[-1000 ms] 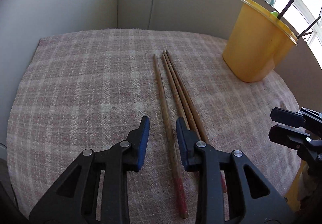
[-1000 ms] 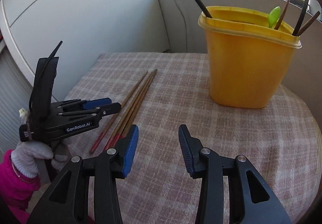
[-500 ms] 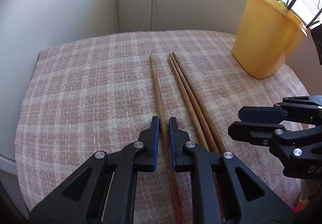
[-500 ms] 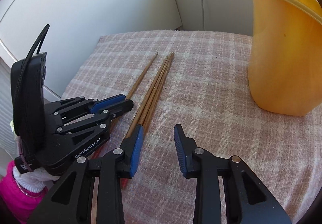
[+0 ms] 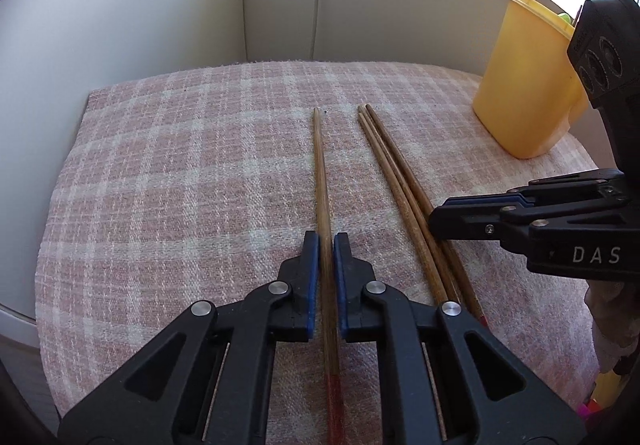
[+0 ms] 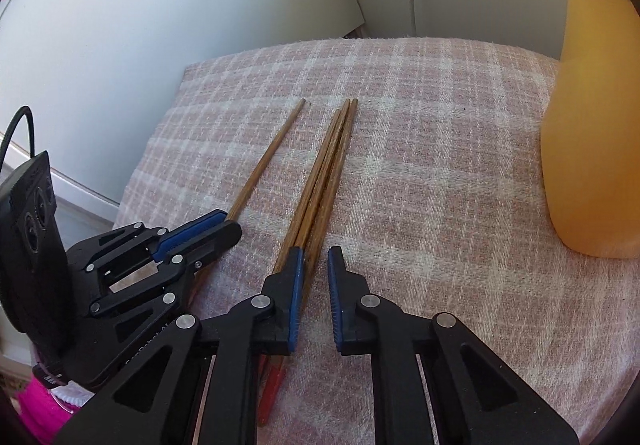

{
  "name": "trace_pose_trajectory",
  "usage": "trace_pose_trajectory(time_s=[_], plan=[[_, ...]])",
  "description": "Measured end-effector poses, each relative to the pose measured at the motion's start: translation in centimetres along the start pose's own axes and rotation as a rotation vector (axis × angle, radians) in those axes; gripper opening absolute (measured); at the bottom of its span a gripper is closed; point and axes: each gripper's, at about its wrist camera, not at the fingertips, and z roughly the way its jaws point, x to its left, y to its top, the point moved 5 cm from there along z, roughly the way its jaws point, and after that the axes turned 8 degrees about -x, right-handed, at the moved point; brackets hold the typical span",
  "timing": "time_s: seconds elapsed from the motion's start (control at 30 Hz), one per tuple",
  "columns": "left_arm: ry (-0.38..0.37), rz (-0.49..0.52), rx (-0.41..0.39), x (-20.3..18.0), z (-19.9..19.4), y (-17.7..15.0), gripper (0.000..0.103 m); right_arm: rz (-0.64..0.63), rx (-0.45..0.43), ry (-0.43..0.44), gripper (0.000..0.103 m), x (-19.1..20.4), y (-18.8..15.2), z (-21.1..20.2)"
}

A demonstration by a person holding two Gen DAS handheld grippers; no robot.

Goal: Organize utensils
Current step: 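Move both tools to the wooden chopsticks and close on one each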

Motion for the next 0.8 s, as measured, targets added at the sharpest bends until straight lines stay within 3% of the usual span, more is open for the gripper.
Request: trace_pose_trajectory(time_s=[0.27,0.47,0.8], plan=[[0.005,0.013,0.026,2.3,-2.6,-0.7,0.008,-0.031,0.052,-0.028,0.009,0.4,1.0,1.3],[0.005,0.041,0.114,2.7,-2.0,0.9,0.009,-0.054,0.107,-0.039,0.008,0.6,1.9,2.3],[-0.042,0.017,0.138,4.7,-2.4,2.0,0.006,-0.104,0.191,-0.054,0.007,0.6,2.1,2.9]])
